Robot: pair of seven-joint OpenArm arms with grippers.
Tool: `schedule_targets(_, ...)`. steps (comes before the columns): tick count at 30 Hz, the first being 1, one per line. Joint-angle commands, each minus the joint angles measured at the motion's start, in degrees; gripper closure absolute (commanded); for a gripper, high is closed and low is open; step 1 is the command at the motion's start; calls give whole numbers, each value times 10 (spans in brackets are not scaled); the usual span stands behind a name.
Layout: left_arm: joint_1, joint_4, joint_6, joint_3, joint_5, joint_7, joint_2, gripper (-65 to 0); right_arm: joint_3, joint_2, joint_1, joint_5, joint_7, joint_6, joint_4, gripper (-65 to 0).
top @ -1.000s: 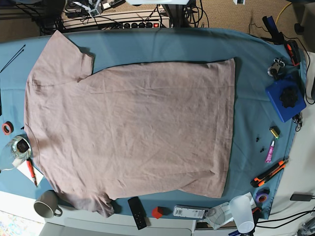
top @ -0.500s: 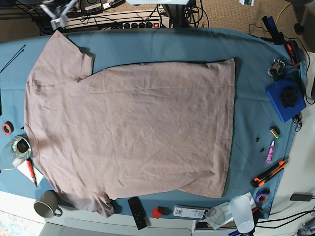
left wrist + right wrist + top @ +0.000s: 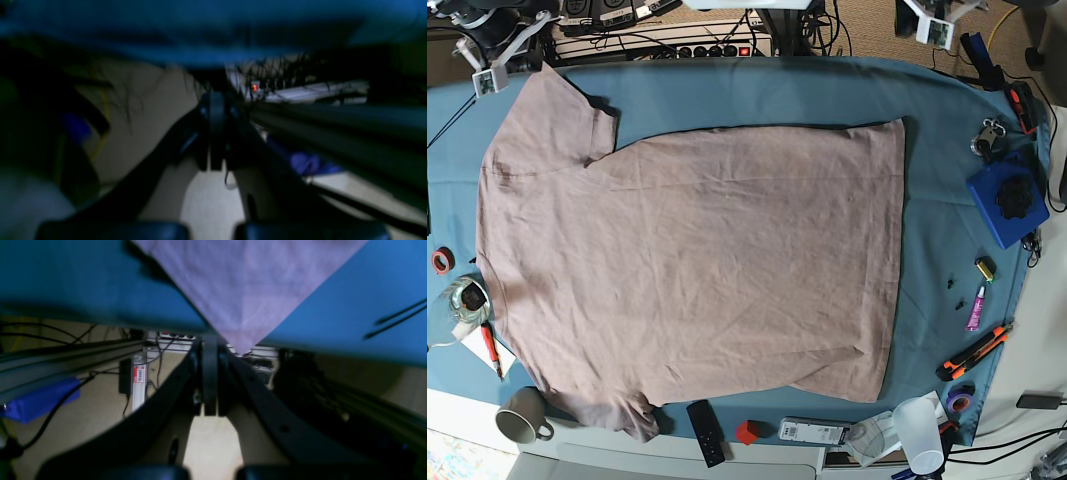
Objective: Fold the T-shirt properly
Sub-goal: 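Move both grippers down to the shirt's shoulder corners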
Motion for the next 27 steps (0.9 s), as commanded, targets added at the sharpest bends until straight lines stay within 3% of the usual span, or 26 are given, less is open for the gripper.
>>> schedule_targets(1, 10, 24, -2, -2, -3, -11, -1, 0, 12, 5, -6, 3, 17, 2, 15, 0)
schedule_targets(9, 6, 30, -3, -2, -3, -11, -2, 0, 14, 5, 9, -83, 35, 1, 41, 0)
schedule_targets(13, 6, 30, -3, -2, -3, -11, -2, -120, 14, 5, 24, -103, 5, 1, 41, -225)
schedule_targets(15, 6, 30, -3, -2, -3, -11, -2, -170, 14, 3, 24, -119, 6, -2, 41, -277)
schedule_targets(18, 6, 30, -3, -2, -3, -11, -2, -190, 14, -20, 24, -147, 38, -3, 42, -276)
schedule_targets(21, 6, 30, -3, -2, -3, -11, -2, -190, 13, -36, 32, -149, 17, -3, 41, -276)
schedule_targets(27, 6, 30, -3, -2, -3, -11, -12, -190, 14, -38, 103, -149, -5, -3, 37, -276)
